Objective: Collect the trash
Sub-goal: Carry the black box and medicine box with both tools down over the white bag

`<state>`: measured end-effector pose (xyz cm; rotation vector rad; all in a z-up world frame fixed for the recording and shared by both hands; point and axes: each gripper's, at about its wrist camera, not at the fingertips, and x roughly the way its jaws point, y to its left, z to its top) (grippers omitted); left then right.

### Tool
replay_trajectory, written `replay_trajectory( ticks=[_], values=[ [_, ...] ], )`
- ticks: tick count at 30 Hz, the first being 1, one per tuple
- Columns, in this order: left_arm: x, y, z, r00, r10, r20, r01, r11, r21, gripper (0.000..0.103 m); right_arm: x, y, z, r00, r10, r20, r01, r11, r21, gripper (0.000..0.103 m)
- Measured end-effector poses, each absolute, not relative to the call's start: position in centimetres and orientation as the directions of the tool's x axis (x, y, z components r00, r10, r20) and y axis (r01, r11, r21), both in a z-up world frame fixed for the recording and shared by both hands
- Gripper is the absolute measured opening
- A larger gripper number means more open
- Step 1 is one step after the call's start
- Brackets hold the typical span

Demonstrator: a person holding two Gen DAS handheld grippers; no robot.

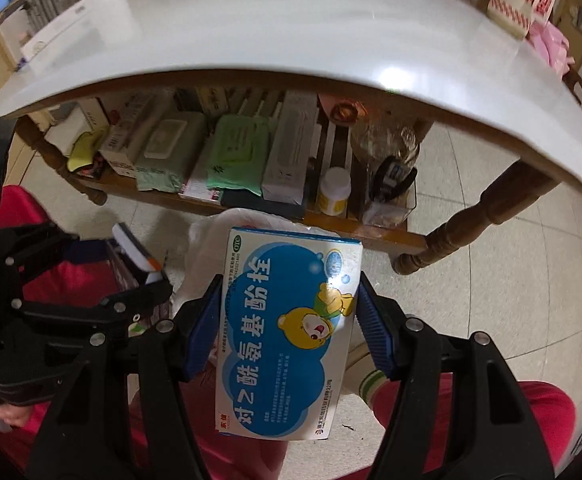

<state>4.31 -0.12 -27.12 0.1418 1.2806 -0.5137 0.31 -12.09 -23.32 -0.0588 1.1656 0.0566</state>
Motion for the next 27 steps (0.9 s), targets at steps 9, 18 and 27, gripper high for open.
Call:
replay_trajectory(
  ticks=[9, 18, 27],
  values=[
    [6.2, 0.0, -32.4, 0.098, -0.255, -0.962, 0.392, 0.898, -0.199, 0.054, 2.3, -13.0, -28.4, 0.306, 0.018, -0.952, -0.04, 0.999, 0.005, 0.062],
    [8.1, -0.8, -36.5, 0.02, -0.241, -0.97, 0.336, 0.916, -0.22, 0.054, 5.1, -14.0, -33.1, 0.228, 0.026, -0.973, -0.006, 1.0, 0.025, 0.062],
    [9.4, -0.9, -39.7, -0.037, -0.245, -0.969, 0.273, 0.93, -0.245, 0.054, 7.2, -15.3, -38.0, 0.14, 0.069, -0.988, 0.068, 0.995, 0.079, 0.063]
  ],
)
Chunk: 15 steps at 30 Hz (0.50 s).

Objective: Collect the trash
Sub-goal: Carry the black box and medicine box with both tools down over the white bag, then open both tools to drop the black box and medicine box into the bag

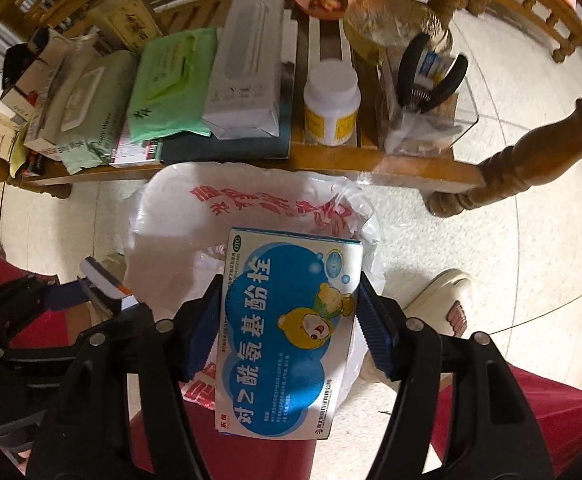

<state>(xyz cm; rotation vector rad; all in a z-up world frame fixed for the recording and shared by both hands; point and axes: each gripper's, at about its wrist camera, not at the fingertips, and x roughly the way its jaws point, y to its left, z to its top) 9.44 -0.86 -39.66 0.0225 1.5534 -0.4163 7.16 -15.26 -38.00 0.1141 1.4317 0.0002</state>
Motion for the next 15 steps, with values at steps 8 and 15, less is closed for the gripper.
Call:
replay_trajectory(
  ticks=[8, 15],
  values=[
    [10.1, -1.1, -41.4, -0.072, -0.249, -0.966, 0.244, 0.934, -0.259, 0.054, 8.2, -15.8, -40.5, 0.087, 0.098, -0.991, 0.111, 0.988, 0.108, 0.062],
    [10.4, -1.2, -42.4, -0.092, -0.213, -0.973, 0.242, 0.943, -0.229, 0.056, 8.6, -15.6, -42.1, 0.046, 0.09, -0.995, 0.11, 0.989, 0.095, 0.061]
  ],
)
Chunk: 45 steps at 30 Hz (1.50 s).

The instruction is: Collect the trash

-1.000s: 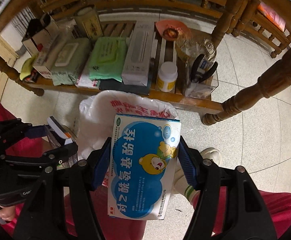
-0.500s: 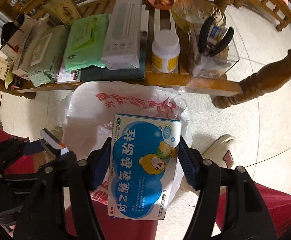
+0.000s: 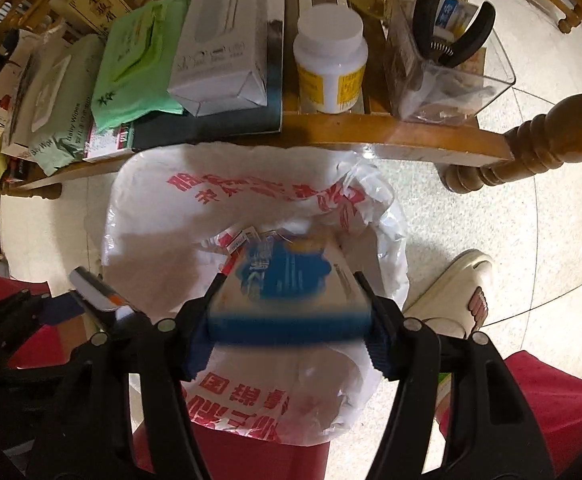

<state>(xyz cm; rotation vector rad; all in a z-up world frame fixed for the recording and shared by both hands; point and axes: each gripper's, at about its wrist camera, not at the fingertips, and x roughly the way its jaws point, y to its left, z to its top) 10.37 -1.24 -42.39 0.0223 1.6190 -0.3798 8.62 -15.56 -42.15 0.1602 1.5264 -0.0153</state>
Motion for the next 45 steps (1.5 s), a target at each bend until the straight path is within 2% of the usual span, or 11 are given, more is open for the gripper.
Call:
replay_trajectory(
  ticks=[1, 6, 10, 17, 27, 29, 34, 36, 38, 45],
  values=[
    [10.4, -1.3, -42.5, -0.1, -0.206, -0.973, 0.247, 0.943, -0.225, 0.062, 8.7, -15.6, -42.4, 0.04, 0.094, -0.995, 0.112, 0.989, 0.098, 0.061],
    [10.2, -1.7, -42.7, -0.114, -0.197, -0.974, 0.256, 0.941, -0.221, 0.078, 8.6, -15.6, -42.8, 0.03, 0.095, -0.995, 0.119, 0.988, 0.098, 0.061],
    [10.2, -1.8, -42.7, -0.111, -0.17, -0.979, 0.265, 0.945, -0.194, 0.082, 8.5, -15.9, -43.2, 0.019, 0.085, -0.996, 0.128, 0.988, 0.087, 0.067],
    [10.2, -1.7, -42.6, -0.11, -0.152, -0.982, 0.263, 0.949, -0.176, 0.084, 8.2, -16.7, -43.6, 0.015, 0.048, -0.999, 0.146, 0.988, 0.05, 0.067],
    [11.0, -0.3, -42.1, -0.102, -0.182, -0.978, 0.168, 0.966, -0.197, 0.088, 7.3, -16.1, -42.7, 0.027, 0.018, -0.999, 0.12, 0.993, 0.021, 0.07],
    [10.9, -0.3, -42.0, -0.095, -0.175, -0.98, 0.168, 0.967, -0.189, 0.088, 7.1, -16.1, -42.1, 0.042, 0.021, -0.999, 0.127, 0.992, 0.026, 0.074],
    [10.5, -0.2, -41.4, -0.081, -0.162, -0.984, 0.178, 0.969, -0.174, 0.089, 6.6, -16.2, -40.4, 0.072, 0.026, -0.997, 0.138, 0.99, 0.036, 0.075],
    [10.3, -0.2, -41.0, -0.067, -0.158, -0.985, 0.18, 0.969, -0.168, 0.089, 6.2, -16.2, -39.6, 0.086, 0.013, -0.996, 0.138, 0.99, 0.025, 0.075],
    [10.1, -0.1, -40.4, -0.046, -0.152, -0.987, 0.18, 0.971, -0.158, 0.09, 5.8, -16.2, -38.8, 0.094, -0.013, -0.996, 0.138, 0.99, 0.0, 0.08],
    [9.1, -0.3, -38.4, 0.027, -0.119, -0.992, 0.2, 0.973, -0.112, 0.092, 4.1, -16.0, -36.3, 0.138, -0.089, -0.986, 0.148, 0.987, -0.068, 0.081]
  ],
)
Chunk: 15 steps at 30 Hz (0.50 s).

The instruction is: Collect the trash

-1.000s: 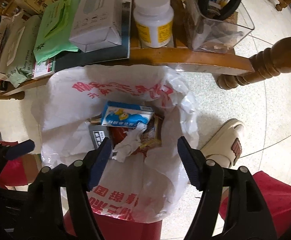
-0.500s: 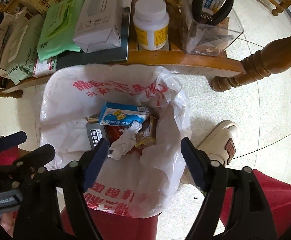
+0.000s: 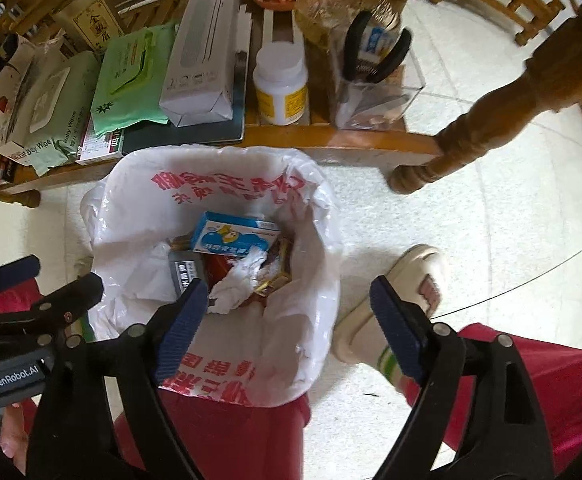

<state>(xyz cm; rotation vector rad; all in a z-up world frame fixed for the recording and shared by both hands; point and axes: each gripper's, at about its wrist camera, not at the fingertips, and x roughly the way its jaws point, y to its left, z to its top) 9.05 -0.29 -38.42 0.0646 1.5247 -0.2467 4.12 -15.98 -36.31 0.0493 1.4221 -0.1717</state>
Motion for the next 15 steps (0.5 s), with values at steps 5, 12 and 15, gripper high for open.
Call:
replay_trajectory(
  ticks=[5, 12, 15],
  values=[
    [7.8, -0.3, -35.7, 0.112, -0.099, -0.989, 0.221, 0.973, -0.072, 0.092, 2.8, -15.8, -34.2, 0.182, -0.1, -0.978, 0.163, 0.984, -0.071, 0.081],
    [6.2, 0.4, -28.8, 0.264, -0.117, -0.958, 0.222, 0.973, -0.057, 0.092, 0.3, -15.7, -27.8, 0.336, -0.062, -0.94, 0.202, 0.979, 0.008, 0.081],
    [5.0, 0.5, -25.2, 0.345, -0.111, -0.932, 0.215, 0.976, -0.036, 0.092, -1.1, -15.8, -24.2, 0.424, -0.012, -0.906, 0.202, 0.976, 0.082, 0.086]
  ],
)
